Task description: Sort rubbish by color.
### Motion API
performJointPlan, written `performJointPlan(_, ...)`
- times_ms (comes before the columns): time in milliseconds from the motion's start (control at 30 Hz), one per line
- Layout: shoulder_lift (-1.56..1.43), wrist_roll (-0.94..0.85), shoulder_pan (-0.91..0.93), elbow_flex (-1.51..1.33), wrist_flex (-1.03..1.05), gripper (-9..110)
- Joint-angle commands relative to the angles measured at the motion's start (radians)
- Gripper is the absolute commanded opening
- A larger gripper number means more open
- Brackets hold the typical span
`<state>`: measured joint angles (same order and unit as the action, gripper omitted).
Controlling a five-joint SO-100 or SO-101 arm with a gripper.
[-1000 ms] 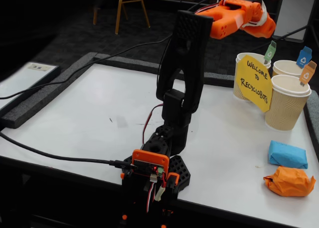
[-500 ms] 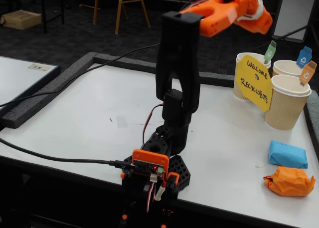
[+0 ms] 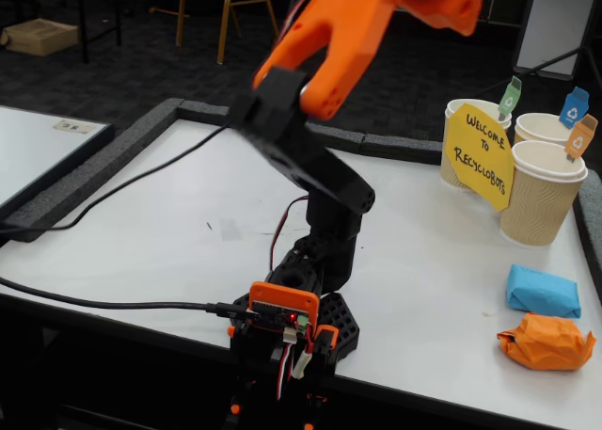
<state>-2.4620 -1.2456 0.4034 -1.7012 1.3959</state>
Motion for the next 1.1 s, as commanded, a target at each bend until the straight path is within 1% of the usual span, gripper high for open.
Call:
performJointPlan(0,-0.114,0.146,-0.025,0.031,0.101,0)
performJointPlan(233,-0.184,0.382,-0.117,0.032,0.218,0)
performJointPlan(433,-0.242,0.518,-0.114,0.005,0.239,0)
performJointPlan(567,-0.252,0.538,-0.075,-0.011,0.245,0)
performJointPlan(933,-0.250,0.538,0.158,-0.064,0.239,0)
performJointPlan(1067,-0.249,0.538,0.215,-0.086,0.239,0)
